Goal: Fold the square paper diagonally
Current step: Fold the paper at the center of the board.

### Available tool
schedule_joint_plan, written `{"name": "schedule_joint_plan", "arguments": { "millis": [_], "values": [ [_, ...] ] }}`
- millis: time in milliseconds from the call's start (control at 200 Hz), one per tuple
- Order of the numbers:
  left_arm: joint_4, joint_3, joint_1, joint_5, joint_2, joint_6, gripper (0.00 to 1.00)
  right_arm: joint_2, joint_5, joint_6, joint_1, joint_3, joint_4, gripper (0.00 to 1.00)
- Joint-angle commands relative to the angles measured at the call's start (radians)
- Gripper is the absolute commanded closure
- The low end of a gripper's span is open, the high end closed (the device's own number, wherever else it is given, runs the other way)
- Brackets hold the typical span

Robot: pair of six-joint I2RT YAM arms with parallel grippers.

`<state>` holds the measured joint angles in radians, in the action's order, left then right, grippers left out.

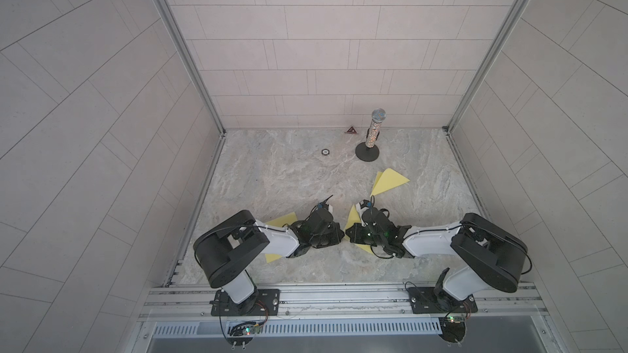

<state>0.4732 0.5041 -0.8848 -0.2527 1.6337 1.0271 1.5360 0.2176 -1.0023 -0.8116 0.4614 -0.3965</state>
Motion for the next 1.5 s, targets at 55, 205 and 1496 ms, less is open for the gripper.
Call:
{"name": "schedule_joint_plan", "arguments": {
  "millis": [55,205,1496],
  "values": [
    [-0.105,-0.003,-0.005,0.046,0.046,-0.021,0.99,-0.022,-0.021,0.023,-0.001,0.02,0.12,1.0],
    [-0.106,0.0,-0.005,0.047,0.055,-0.019,0.99,-0.064,-0.031,0.05,0.0,0.048,0.174,0.97],
    [-0.087,-0.013,-0.005,0.052,0.066,-0.016,1.0,-0.133,0.42,0.221,0.274,-0.062,0.104,0.38]
  ]
}}
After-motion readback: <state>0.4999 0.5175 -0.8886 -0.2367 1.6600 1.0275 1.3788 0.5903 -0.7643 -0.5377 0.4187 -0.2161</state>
